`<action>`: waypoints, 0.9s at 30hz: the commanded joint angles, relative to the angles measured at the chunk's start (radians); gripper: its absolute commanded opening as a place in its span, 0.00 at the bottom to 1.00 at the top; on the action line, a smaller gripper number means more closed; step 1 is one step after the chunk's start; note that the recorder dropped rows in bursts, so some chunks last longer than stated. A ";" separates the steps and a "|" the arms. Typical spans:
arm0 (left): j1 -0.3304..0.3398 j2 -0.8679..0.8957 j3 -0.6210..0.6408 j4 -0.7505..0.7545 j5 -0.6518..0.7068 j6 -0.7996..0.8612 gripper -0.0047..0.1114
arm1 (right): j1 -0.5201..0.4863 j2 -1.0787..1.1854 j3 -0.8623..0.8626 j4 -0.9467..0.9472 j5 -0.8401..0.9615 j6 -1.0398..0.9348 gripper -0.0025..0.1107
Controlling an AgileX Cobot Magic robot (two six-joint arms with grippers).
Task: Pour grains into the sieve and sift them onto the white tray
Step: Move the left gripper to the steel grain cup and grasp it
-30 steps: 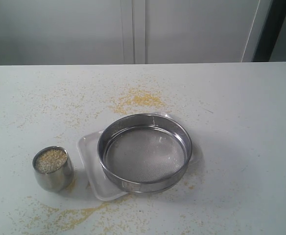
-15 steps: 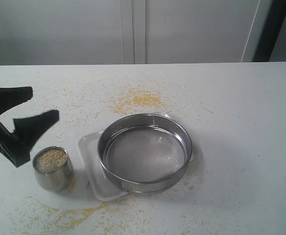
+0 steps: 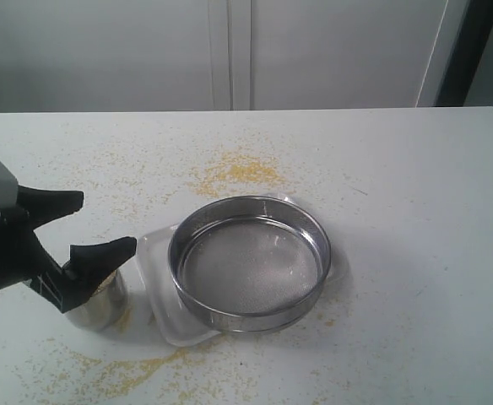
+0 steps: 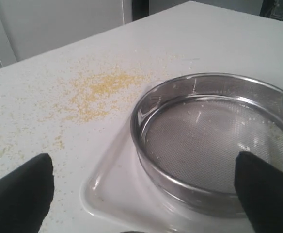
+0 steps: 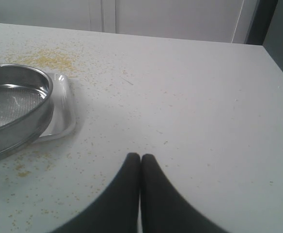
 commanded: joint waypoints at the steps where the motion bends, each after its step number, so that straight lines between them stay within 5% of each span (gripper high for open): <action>1: 0.000 0.069 -0.003 -0.049 -0.005 0.061 0.94 | -0.008 -0.006 0.005 -0.002 -0.006 -0.004 0.02; 27: 0.000 0.328 -0.003 -0.111 -0.076 0.186 0.94 | -0.008 -0.006 0.005 -0.002 -0.006 -0.004 0.02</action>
